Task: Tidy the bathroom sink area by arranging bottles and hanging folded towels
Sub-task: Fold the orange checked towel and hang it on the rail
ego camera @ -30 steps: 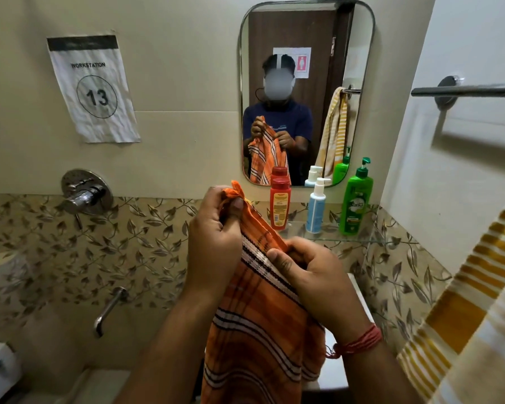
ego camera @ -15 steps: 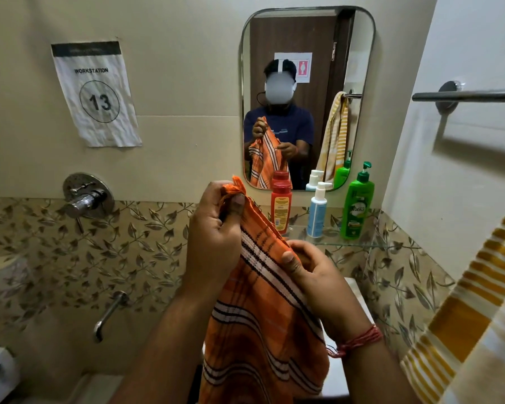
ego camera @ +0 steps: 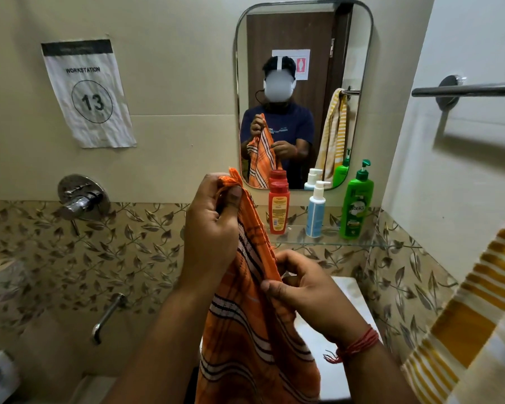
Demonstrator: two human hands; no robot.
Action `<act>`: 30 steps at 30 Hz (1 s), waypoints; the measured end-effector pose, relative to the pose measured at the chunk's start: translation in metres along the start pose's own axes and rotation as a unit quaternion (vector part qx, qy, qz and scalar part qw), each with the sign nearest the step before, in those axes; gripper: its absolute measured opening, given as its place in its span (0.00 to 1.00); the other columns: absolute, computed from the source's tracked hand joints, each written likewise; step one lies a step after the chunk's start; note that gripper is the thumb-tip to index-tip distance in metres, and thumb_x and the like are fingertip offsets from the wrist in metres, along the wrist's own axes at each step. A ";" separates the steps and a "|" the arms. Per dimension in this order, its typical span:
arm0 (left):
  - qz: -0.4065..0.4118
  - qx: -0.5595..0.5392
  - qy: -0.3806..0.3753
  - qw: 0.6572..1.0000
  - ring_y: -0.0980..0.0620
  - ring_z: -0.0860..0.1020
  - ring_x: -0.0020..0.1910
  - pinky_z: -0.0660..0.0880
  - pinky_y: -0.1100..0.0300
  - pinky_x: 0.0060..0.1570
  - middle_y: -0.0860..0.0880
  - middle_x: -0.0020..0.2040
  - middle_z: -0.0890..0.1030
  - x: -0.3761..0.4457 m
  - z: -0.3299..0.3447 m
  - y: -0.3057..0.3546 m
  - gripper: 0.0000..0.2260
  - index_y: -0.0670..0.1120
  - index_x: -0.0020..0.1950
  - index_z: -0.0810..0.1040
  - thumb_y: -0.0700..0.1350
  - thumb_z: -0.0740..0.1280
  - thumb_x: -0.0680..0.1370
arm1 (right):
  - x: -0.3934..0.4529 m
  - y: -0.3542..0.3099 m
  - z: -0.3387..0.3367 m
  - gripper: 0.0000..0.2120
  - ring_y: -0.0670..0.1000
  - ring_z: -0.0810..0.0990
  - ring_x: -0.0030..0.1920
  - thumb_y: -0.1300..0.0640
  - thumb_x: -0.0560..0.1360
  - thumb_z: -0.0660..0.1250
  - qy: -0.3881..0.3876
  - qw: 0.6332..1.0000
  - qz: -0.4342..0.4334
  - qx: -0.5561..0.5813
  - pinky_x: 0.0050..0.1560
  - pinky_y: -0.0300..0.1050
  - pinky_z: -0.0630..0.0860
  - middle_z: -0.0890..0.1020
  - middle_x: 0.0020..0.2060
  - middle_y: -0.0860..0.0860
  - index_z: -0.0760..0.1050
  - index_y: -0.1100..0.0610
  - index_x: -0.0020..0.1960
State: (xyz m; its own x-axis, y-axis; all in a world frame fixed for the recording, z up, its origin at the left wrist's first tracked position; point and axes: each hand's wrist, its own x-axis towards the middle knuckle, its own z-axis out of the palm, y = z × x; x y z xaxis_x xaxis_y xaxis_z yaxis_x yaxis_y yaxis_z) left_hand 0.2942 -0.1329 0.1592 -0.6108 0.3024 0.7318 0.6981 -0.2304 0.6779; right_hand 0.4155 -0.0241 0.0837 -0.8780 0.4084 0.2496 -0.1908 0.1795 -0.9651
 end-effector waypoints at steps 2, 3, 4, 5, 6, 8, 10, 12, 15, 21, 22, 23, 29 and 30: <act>0.002 -0.005 -0.001 1.000 0.64 0.77 0.37 0.73 0.71 0.35 0.63 0.38 0.78 0.002 0.003 0.000 0.06 0.54 0.49 0.73 0.44 0.62 0.83 | 0.005 0.009 0.000 0.07 0.66 0.82 0.42 0.57 0.73 0.73 0.026 1.000 0.009 0.005 0.38 0.55 0.80 0.82 0.44 0.62 0.78 0.54 0.50; 0.001 -0.009 0.001 1.000 0.64 0.78 0.38 0.73 0.72 0.35 0.62 0.38 0.78 0.003 0.004 -0.001 0.05 0.52 0.50 0.73 0.43 0.62 0.83 | 0.008 0.013 0.000 0.06 0.67 0.83 0.44 0.57 0.74 0.73 0.039 0.999 0.016 0.012 0.41 0.59 0.80 0.82 0.46 0.65 0.78 0.55 0.50; 0.001 -0.011 0.004 1.000 0.65 0.78 0.38 0.73 0.72 0.35 0.60 0.38 0.78 0.004 0.006 -0.001 0.04 0.50 0.50 0.74 0.43 0.62 0.83 | 0.010 0.017 -0.001 0.07 0.66 0.83 0.44 0.58 0.74 0.72 0.047 0.998 0.021 0.022 0.43 0.61 0.80 0.81 0.46 0.67 0.77 0.57 0.50; 0.001 -0.011 0.005 1.000 0.65 0.78 0.37 0.73 0.72 0.35 0.59 0.38 0.77 0.005 0.007 -0.001 0.03 0.50 0.51 0.74 0.43 0.62 0.83 | 0.012 0.020 -0.002 0.07 0.63 0.83 0.41 0.58 0.74 0.72 0.052 0.998 0.026 0.028 0.43 0.60 0.80 0.80 0.44 0.67 0.77 0.59 0.50; 0.002 -0.010 0.006 1.000 0.65 0.78 0.37 0.73 0.72 0.35 0.57 0.38 0.77 0.005 0.008 -0.001 0.03 0.49 0.51 0.74 0.43 0.62 0.83 | 0.013 0.022 -0.003 0.07 0.59 0.82 0.39 0.58 0.75 0.72 0.050 0.998 0.029 0.029 0.42 0.58 0.80 0.80 0.42 0.65 0.76 0.60 0.49; 0.002 -0.009 0.008 1.000 0.65 0.77 0.36 0.73 0.72 0.34 0.56 0.37 0.76 0.006 0.010 0.000 0.03 0.48 0.50 0.74 0.42 0.62 0.83 | 0.016 0.026 -0.004 0.04 0.53 0.81 0.36 0.59 0.75 0.71 0.045 0.999 0.026 0.004 0.38 0.51 0.78 0.81 0.38 0.57 0.77 0.58 0.46; 0.001 -0.008 0.010 1.000 0.66 0.78 0.36 0.72 0.73 0.33 0.55 0.37 0.76 0.009 0.012 0.000 0.03 0.47 0.51 0.74 0.42 0.62 0.84 | 0.019 0.028 -0.005 0.06 0.50 0.80 0.36 0.55 0.76 0.70 0.063 0.996 0.007 -0.059 0.37 0.47 0.76 0.81 0.35 0.53 0.77 0.56 0.43; 0.000 -0.005 0.013 1.000 0.66 0.78 0.37 0.72 0.73 0.33 0.55 0.38 0.76 0.011 0.013 -0.001 0.02 0.46 0.52 0.74 0.42 0.62 0.84 | 0.022 0.032 -0.009 0.10 0.53 0.80 0.41 0.48 0.76 0.68 0.089 0.985 -0.021 -0.145 0.42 0.55 0.78 0.80 0.39 0.54 0.77 0.56 0.43; -0.006 -0.005 0.023 1.000 0.66 0.77 0.36 0.72 0.73 0.33 0.55 0.37 0.76 0.016 0.014 -0.002 0.03 0.46 0.51 0.74 0.42 0.62 0.84 | 0.025 0.037 -0.014 0.10 0.53 0.80 0.42 0.48 0.79 0.64 0.118 0.977 -0.039 -0.175 0.46 0.61 0.78 0.81 0.39 0.52 0.77 0.52 0.45; -0.026 0.011 0.063 0.998 0.65 0.76 0.34 0.73 0.71 0.32 0.55 0.37 0.75 0.026 0.014 -0.009 0.03 0.49 0.51 0.73 0.46 0.63 0.83 | 0.022 0.033 -0.017 0.19 0.42 0.81 0.43 0.35 0.73 0.61 0.076 0.988 -0.090 -0.098 0.43 0.36 0.77 0.84 0.41 0.45 0.81 0.48 0.46; -0.028 0.012 0.067 0.997 0.65 0.75 0.34 0.73 0.71 0.32 0.55 0.37 0.75 0.027 0.014 -0.010 0.03 0.48 0.51 0.74 0.46 0.63 0.83 | 0.022 0.036 -0.019 0.23 0.42 0.82 0.45 0.32 0.71 0.61 0.059 0.990 -0.097 -0.080 0.45 0.36 0.77 0.84 0.43 0.45 0.82 0.48 0.47; -0.029 0.014 0.067 0.997 0.65 0.75 0.34 0.72 0.71 0.32 0.55 0.37 0.75 0.028 0.014 -0.010 0.03 0.48 0.51 0.74 0.46 0.63 0.83 | 0.023 0.038 -0.022 0.25 0.43 0.83 0.47 0.30 0.70 0.61 0.042 0.993 -0.096 -0.063 0.47 0.36 0.77 0.85 0.45 0.46 0.82 0.49 0.49; -0.025 0.011 0.044 0.999 0.64 0.76 0.32 0.72 0.71 0.30 0.55 0.36 0.75 0.023 0.020 -0.007 0.04 0.49 0.50 0.73 0.46 0.62 0.83 | 0.033 0.043 -0.021 0.20 0.50 0.83 0.55 0.43 0.76 0.65 -0.026 0.999 0.002 -0.040 0.55 0.47 0.79 0.85 0.53 0.50 0.79 0.55 0.61; -0.024 0.011 0.039 0.999 0.64 0.76 0.32 0.73 0.70 0.30 0.54 0.36 0.75 0.023 0.021 -0.006 0.04 0.49 0.50 0.73 0.46 0.62 0.84 | 0.036 0.045 -0.021 0.18 0.48 0.83 0.54 0.42 0.76 0.65 -0.016 0.997 -0.005 -0.074 0.56 0.48 0.79 0.85 0.51 0.48 0.80 0.53 0.58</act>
State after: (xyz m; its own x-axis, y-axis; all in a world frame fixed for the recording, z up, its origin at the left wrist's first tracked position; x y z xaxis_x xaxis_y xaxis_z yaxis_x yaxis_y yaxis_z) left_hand 0.2840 -0.1047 0.1702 -0.6696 0.2400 0.7029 0.6752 -0.1976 0.7107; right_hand 0.3844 0.0178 0.0513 -0.8908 0.3772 0.2534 -0.1343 0.3142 -0.9398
